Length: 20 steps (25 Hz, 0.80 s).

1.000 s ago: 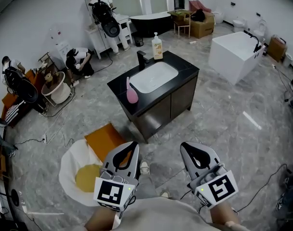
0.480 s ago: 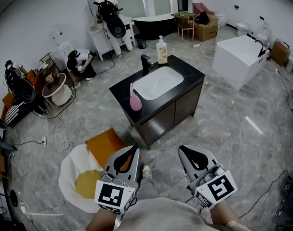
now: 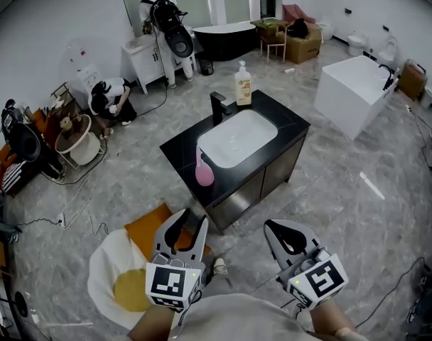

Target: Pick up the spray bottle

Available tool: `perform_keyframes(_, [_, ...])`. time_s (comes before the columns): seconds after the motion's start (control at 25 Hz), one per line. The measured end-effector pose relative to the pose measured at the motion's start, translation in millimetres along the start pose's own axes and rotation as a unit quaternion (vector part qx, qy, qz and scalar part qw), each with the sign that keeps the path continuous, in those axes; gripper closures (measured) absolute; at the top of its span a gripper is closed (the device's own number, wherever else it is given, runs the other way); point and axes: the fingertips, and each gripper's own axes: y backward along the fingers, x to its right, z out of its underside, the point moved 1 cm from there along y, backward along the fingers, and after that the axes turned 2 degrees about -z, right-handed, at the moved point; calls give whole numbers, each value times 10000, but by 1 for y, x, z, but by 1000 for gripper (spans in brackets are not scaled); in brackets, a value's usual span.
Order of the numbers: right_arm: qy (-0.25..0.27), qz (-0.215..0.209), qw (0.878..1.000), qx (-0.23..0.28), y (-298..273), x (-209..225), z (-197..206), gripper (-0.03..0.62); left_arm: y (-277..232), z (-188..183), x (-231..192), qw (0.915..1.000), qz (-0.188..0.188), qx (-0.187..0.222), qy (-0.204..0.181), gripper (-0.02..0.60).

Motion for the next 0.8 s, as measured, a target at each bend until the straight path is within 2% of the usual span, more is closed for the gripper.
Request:
perform_keyframes(0.04, [-4,47,10000,-2,-11,6,-2,565,-12,3,-8,10000,51,-58,-41,423])
perform_keyframes(0.16, [-50,125,9999,-45,-48,22,-5,565,-47,16,-29,9990,290,-286,-207,399])
perform_keyframes(0.28, [-82,135,9998,-133,-90,33,-5,565,-78,36,-53,9972,484,-544,-199,359])
perform_keyframes(0.6, [-238,244,9987,-367,-192,65,10,565,-155,84,-119,9943,642,-839,-120,341])
perform_keyframes(0.8, [-358,329,9972,-564,-237,80,25,565,-193,123,-142,9908,842,-1026,275,339])
